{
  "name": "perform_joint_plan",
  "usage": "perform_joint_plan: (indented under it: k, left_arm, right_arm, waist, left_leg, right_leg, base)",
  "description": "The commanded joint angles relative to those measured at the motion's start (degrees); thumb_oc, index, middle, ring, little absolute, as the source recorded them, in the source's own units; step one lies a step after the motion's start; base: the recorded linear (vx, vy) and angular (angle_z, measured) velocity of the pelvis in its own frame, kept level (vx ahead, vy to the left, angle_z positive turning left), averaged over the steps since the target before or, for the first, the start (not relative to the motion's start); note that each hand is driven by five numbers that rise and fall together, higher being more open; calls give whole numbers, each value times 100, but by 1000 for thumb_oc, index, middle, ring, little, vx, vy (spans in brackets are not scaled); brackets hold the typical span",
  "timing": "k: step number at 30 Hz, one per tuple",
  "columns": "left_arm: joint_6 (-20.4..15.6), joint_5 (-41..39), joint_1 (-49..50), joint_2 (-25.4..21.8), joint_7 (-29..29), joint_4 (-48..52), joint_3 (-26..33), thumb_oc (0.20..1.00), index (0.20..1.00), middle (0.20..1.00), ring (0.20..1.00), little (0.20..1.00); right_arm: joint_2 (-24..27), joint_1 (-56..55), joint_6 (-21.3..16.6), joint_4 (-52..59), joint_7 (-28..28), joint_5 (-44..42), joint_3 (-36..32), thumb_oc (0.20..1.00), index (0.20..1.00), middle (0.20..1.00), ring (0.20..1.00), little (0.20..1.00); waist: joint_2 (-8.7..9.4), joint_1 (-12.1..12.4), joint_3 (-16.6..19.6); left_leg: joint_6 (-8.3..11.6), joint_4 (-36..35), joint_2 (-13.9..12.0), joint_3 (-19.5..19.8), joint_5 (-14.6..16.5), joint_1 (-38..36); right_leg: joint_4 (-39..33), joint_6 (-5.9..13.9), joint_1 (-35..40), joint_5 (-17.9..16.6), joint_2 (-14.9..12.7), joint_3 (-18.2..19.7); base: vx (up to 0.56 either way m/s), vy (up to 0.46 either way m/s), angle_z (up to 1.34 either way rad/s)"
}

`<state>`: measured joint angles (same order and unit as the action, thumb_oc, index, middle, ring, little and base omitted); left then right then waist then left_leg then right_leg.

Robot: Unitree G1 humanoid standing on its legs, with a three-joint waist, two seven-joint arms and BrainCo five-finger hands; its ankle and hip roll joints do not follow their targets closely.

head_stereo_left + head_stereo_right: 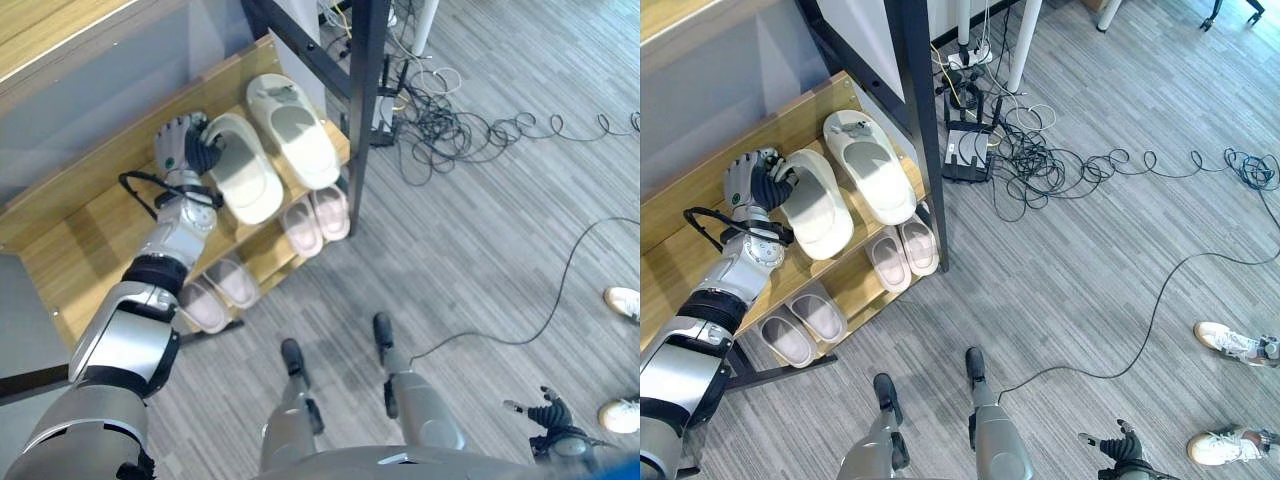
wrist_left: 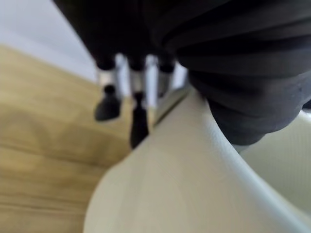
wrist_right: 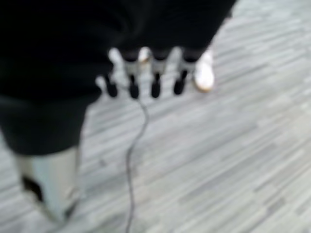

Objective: Arrange the slippers neatly on the shoe rack.

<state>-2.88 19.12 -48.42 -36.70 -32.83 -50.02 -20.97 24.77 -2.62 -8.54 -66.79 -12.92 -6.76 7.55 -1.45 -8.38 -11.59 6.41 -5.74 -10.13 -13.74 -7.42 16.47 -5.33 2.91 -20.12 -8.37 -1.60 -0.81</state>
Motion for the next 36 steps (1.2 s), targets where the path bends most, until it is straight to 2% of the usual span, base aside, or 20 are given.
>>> perform_joint_plan:
  k: [1,3,8,9,10,11,18,26,36]
  left_arm:
    - [91,-198,-680,-69,97,-857,-152,200,200,200,200,200]
    - [112,-138,-855,-173,76,-1165,-306,200,200,200,200,200]
    - [-7,-432,-860,-128,86,-1189,-198,200,200,200,200,200]
    - [-22,-513,-883,-113,98,-1213,-181,360,360,360,360,360]
    - [-41,-572,-886,-93,115,-1233,-160,576,576,576,576,576]
    - [-50,-643,-896,-77,125,-1243,-154,1000,1000,1000,1000,1000]
    - [-165,-897,-677,-3,246,-974,5,1000,1000,1000,1000,1000]
    - [-252,-875,-165,-227,220,531,517,1000,1000,1000,1000,1000]
    - [-456,-1216,377,-55,402,1365,1027,1000,1000,1000,1000,1000]
  right_arm:
    - [252,159,-95,-69,-39,-230,-5,1000,1000,1000,1000,1000]
    - [248,185,-127,-211,-50,-295,48,1000,1000,1000,1000,1000]
    - [192,149,-138,-335,-39,-347,80,1000,1000,1000,1000,1000]
    - [190,159,-135,-349,-34,-340,103,1000,1000,1000,1000,1000]
    - [181,161,-133,-367,-30,-343,108,1000,1000,1000,1000,1000]
    - [172,165,-133,-378,-13,-362,115,1000,1000,1000,1000,1000]
    - [156,167,-145,-253,52,-366,116,1000,1000,1000,1000,1000]
    - [95,-24,-110,-54,296,-307,28,1000,1000,1000,1000,1000]
    - [178,-52,-68,-18,433,-257,-78,1000,1000,1000,1000,1000]
  waist:
    - [-254,-99,-70]
    - [-248,-111,-77]
    - [-231,-123,-56]
    - [-225,-126,-49]
    - [-220,-126,-43]
    - [-214,-129,-37]
    - [-234,-86,-25]
    - [-278,31,-35]
    - [-281,83,-9]
  left_leg:
    - [224,74,-410,207,-157,115]
    - [242,74,-436,195,-154,118]
    - [254,74,-460,202,-163,149]
    - [258,74,-463,186,-164,152]
    - [261,74,-468,179,-163,152]
    - [262,74,-474,181,-157,151]
    - [252,74,-453,215,-158,142]
    - [243,74,-382,355,-166,194]
    - [227,74,-342,399,-164,201]
  right_leg:
    - [1021,374,-610,749,-186,-32]
    - [1019,380,-638,749,-166,-35]
    - [991,372,-667,732,-136,-46]
    - [983,373,-673,724,-133,-41]
    - [979,372,-679,720,-128,-42]
    - [974,370,-683,715,-125,-43]
    - [986,346,-644,747,-135,-104]
    - [987,318,-561,771,-167,-209]
    - [989,301,-512,790,-178,-230]
  base:
    - [13,-39,-2]
    - [23,-43,-3]
    - [5,-14,-1]
    - [0,0,0]
    - [0,0,0]
    - [0,0,0]
    - [0,0,0]
    - [-8,2,2]
    - [-3,1,0]
